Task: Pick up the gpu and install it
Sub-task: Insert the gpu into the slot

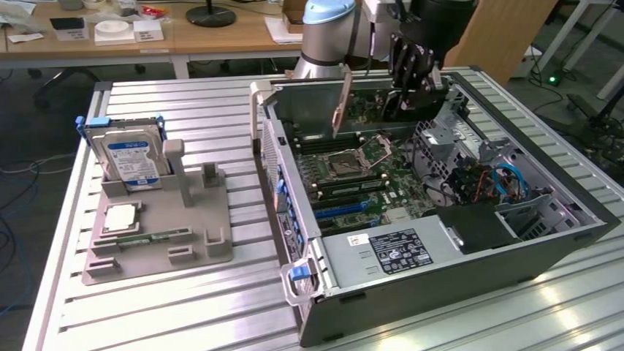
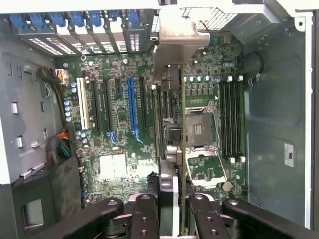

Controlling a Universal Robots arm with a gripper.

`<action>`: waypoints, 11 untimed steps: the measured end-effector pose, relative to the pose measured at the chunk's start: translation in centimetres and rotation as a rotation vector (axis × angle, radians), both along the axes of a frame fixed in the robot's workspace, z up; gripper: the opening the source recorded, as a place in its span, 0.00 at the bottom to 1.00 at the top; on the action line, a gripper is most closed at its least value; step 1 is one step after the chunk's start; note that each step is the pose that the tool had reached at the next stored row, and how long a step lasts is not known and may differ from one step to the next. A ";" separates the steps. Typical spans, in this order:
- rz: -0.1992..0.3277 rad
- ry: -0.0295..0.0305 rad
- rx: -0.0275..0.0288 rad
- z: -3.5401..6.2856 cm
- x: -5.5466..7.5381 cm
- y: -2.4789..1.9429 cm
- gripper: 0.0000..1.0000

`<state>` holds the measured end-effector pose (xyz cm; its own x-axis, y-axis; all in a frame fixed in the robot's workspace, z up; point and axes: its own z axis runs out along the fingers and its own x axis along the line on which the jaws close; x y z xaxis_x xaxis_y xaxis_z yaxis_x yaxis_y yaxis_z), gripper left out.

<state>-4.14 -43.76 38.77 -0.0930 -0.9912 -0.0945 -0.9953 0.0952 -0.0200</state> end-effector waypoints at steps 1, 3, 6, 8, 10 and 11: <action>0.001 0.0000 -0.0003 -0.03 -0.1 -0.01 0.28; 0.003 0.0001 -0.0002 -0.13 -0.4 -0.01 0.28; 0.006 0.0002 -0.0002 -0.41 -0.5 -0.30 0.28; 0.006 0.0001 0.0000 -0.63 -0.5 -0.70 0.28; 0.006 0.0000 0.0002 -0.80 -0.5 -0.77 0.28; 0.006 0.0001 0.0000 -0.89 -0.5 -0.78 0.28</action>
